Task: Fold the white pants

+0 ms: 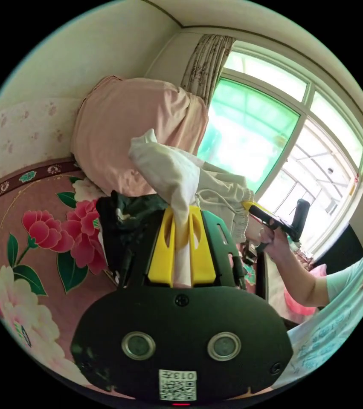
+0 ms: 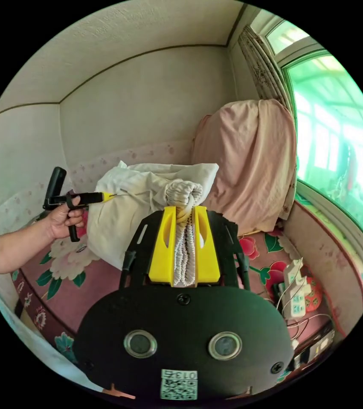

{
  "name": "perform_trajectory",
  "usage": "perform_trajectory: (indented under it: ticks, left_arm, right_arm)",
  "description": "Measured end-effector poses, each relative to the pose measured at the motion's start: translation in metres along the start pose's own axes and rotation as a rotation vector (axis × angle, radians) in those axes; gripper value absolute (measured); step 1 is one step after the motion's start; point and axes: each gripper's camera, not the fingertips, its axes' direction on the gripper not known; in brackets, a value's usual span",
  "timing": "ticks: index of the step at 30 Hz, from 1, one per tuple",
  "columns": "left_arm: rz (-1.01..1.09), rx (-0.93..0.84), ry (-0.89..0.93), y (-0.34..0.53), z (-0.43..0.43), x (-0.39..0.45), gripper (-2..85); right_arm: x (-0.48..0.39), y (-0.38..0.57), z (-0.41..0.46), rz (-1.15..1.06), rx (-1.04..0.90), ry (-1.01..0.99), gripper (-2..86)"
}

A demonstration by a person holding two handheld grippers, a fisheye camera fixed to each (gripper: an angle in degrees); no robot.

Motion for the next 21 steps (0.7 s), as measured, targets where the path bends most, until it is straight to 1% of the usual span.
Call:
perform_trajectory:
  ticks: [2, 3, 5, 6, 8, 9, 10, 11, 12, 14, 15, 18, 21]
  left_arm:
    - [0.018, -0.059, -0.088, -0.024, 0.053, -0.016, 5.9]
    - [0.02, -0.077, -0.12, -0.028, 0.067, -0.021, 5.9]
    - [0.003, -0.173, -0.231, -0.033, 0.129, -0.048, 6.1]
    - [-0.006, -0.201, -0.253, -0.032, 0.145, -0.056, 6.2]
    - [-0.022, -0.319, -0.304, -0.015, 0.202, -0.082, 6.5]
    - [-0.018, -0.33, -0.304, -0.009, 0.213, -0.086, 6.5]
    - [-0.02, -0.335, -0.305, 0.001, 0.23, -0.091, 6.5]
    - [-0.001, -0.338, -0.328, 0.008, 0.242, -0.089, 6.6]
    - [0.025, -0.344, -0.348, 0.011, 0.249, -0.085, 6.6]
    - [0.107, -0.359, -0.431, 0.025, 0.27, -0.072, 6.7]
    - [0.113, -0.354, -0.443, 0.029, 0.273, -0.07, 6.8]
    - [0.075, -0.334, -0.432, 0.04, 0.281, -0.07, 7.1]
    - [0.008, -0.32, -0.387, 0.034, 0.269, -0.066, 7.6]
  right_arm:
    - [0.014, -0.03, 0.065, -0.023, -0.051, 0.072, 6.8]
    - [0.017, -0.036, 0.083, -0.031, -0.066, 0.086, 6.8]
    - [0.029, -0.048, 0.165, -0.066, -0.179, 0.146, 6.8]
    - [0.032, -0.048, 0.187, -0.079, -0.217, 0.166, 6.8]
    - [0.041, -0.024, 0.277, -0.117, -0.416, 0.232, 6.8]
    - [0.043, -0.013, 0.296, -0.124, -0.458, 0.256, 6.8]
    - [0.047, 0.007, 0.314, -0.109, -0.434, 0.257, 6.7]
    - [0.052, 0.018, 0.316, -0.059, -0.38, 0.24, 6.7]
    - [0.052, 0.02, 0.316, -0.05, -0.376, 0.236, 6.7]
    - [0.037, 0.024, 0.319, -0.087, -0.355, 0.264, 6.7]
    - [0.033, 0.025, 0.32, -0.094, -0.348, 0.272, 6.8]
    - [0.023, 0.027, 0.318, -0.071, -0.325, 0.278, 7.3]
    - [0.02, 0.015, 0.304, -0.079, -0.339, 0.268, 8.7]
